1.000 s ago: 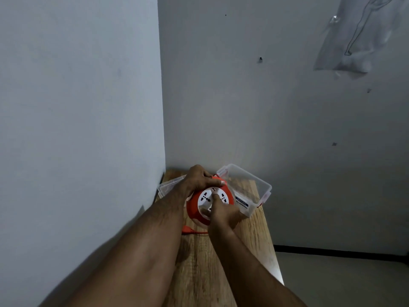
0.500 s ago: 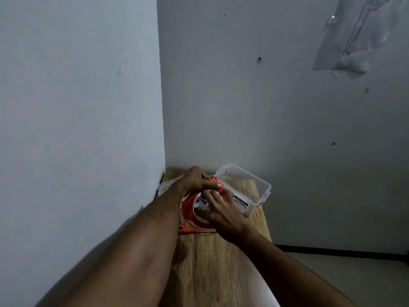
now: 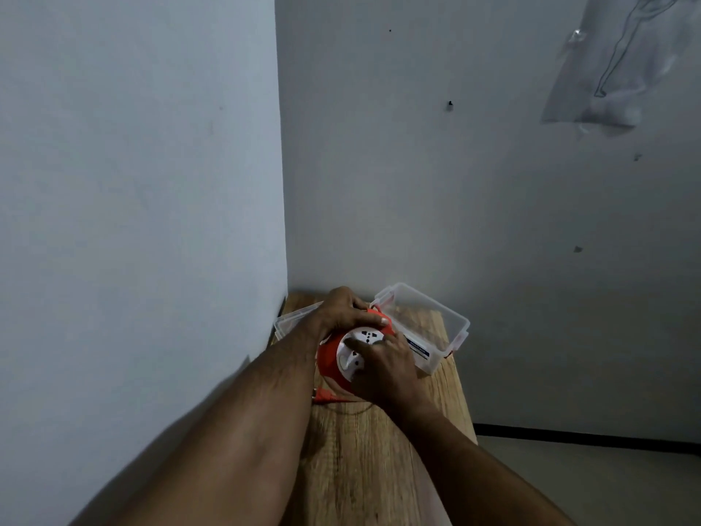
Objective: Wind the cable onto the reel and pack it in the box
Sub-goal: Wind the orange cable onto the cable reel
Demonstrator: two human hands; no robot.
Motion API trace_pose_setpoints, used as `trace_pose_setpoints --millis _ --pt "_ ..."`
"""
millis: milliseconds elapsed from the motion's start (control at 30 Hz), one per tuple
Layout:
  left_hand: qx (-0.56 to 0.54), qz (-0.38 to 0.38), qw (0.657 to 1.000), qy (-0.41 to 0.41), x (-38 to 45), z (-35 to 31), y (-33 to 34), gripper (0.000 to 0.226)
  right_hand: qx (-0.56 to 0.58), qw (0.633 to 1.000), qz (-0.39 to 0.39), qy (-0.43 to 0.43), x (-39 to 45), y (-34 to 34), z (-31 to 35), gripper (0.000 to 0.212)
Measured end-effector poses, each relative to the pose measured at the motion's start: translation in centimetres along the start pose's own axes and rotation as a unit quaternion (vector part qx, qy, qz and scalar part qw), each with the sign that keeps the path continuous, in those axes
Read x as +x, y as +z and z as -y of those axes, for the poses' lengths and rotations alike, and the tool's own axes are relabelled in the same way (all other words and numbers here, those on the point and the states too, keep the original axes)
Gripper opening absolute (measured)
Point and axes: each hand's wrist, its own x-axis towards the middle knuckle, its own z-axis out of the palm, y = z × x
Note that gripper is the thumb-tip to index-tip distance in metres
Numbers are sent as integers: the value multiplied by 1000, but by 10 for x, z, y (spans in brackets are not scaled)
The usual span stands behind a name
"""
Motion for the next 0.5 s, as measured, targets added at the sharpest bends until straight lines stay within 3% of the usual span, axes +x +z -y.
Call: trace_pose_setpoints --millis 100,200,300,500 --pt "9 -4 1000 -3 0 -2 -1 37 94 988 -49 109 -4 5 11 61" --pt "16 -8 1000 -5 2 -4 0 47 165 955 -115 220 -4 10 26 59" --pt "21 -11 1000 -7 4 -3 2 50 276 881 -186 336 0 16 40 55" --pt "17 -31 999 -3 4 -1 4 44 417 724 -220 504 14 21 56 67"
